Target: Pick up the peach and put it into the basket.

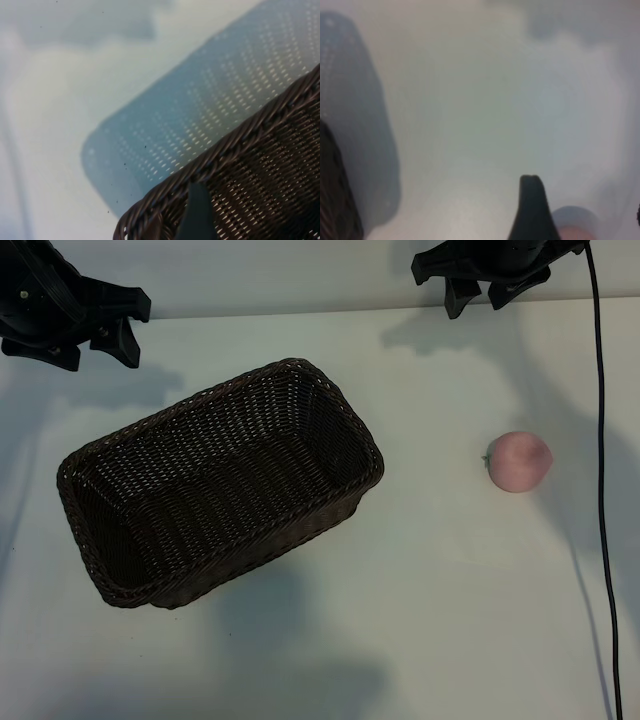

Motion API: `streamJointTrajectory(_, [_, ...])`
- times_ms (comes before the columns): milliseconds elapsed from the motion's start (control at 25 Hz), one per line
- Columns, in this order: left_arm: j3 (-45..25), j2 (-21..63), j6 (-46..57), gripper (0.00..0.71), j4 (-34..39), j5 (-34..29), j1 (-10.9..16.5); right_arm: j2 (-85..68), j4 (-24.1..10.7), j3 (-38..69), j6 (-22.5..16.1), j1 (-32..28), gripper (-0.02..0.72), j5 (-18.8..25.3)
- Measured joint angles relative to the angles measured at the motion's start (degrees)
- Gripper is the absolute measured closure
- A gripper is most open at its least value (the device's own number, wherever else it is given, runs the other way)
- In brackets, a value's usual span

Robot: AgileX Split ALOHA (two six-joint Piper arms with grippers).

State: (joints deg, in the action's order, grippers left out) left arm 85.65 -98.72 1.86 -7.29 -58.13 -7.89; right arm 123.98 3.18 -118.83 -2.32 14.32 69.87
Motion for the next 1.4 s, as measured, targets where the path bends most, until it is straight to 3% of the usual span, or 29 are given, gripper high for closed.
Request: streamJointTrajectory(1400, [0.00,0.28,0.15,0.118,0.18,1.45,0.00,0.00,0.05,0.00,0.07,0.00,0.210,0.00])
